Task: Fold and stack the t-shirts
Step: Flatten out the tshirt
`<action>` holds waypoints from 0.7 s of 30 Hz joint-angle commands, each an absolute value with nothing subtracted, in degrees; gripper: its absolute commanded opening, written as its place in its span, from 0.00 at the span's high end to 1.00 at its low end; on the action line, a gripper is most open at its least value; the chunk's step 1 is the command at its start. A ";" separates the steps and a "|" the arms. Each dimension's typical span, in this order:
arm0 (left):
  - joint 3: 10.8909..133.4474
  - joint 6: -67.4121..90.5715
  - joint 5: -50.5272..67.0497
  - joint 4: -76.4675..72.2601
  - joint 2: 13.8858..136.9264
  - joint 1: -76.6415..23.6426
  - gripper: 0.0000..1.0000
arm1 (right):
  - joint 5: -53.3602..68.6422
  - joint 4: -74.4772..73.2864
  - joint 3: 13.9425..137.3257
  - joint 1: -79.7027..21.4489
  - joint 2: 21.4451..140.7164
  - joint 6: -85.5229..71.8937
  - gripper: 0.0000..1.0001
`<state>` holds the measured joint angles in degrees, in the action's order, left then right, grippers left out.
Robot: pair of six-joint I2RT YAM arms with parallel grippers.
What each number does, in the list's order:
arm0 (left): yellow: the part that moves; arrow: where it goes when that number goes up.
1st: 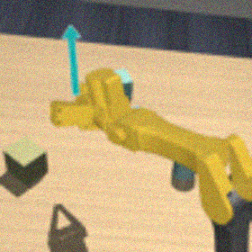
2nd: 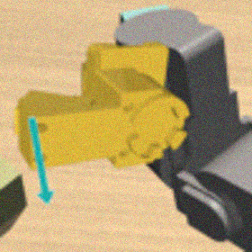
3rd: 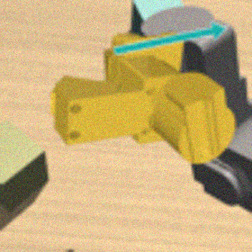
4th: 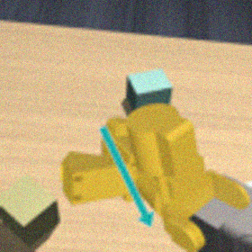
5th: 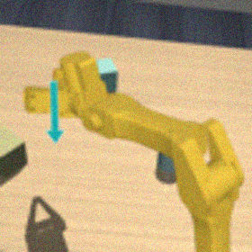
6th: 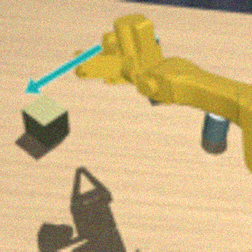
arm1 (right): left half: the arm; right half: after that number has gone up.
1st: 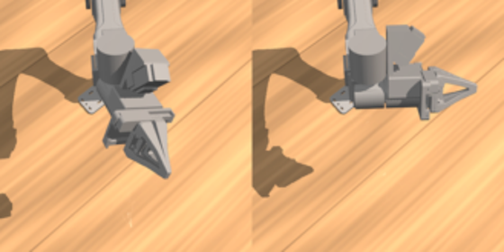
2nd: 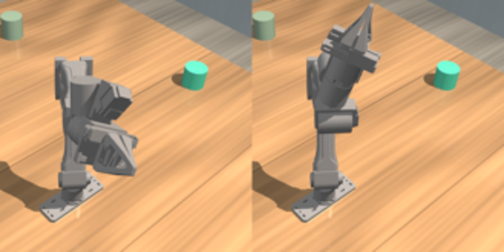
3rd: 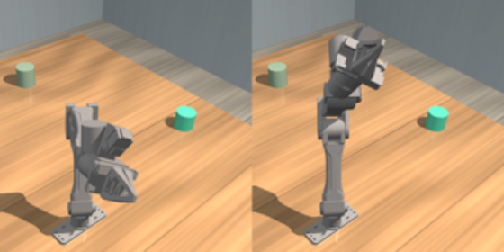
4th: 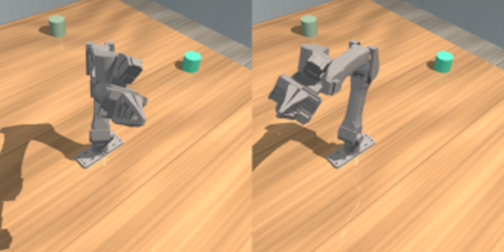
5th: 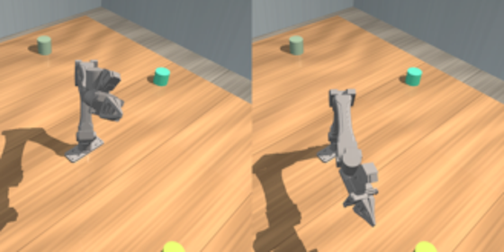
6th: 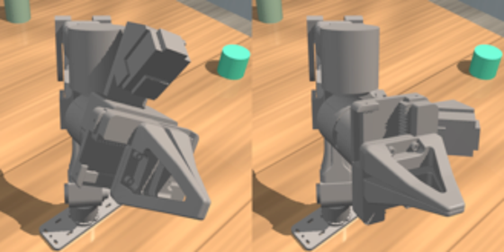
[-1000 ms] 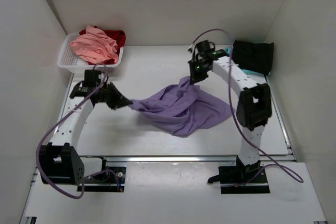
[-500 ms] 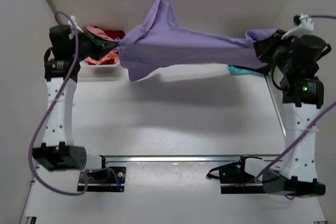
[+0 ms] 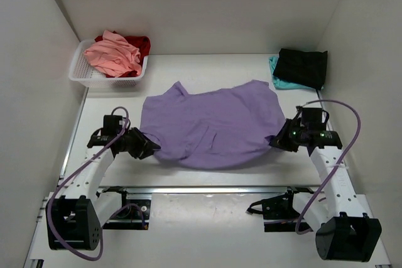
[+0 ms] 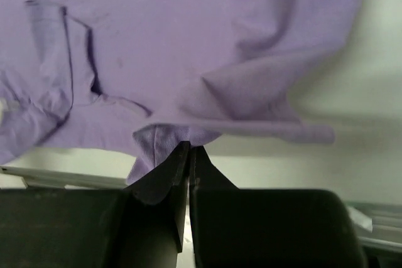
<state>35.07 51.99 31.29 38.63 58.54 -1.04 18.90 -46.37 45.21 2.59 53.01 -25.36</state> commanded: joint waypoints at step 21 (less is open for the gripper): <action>50.43 58.11 12.76 28.55 77.68 -29.70 0.36 | 17.84 -47.20 37.09 -1.67 53.70 -23.82 1.00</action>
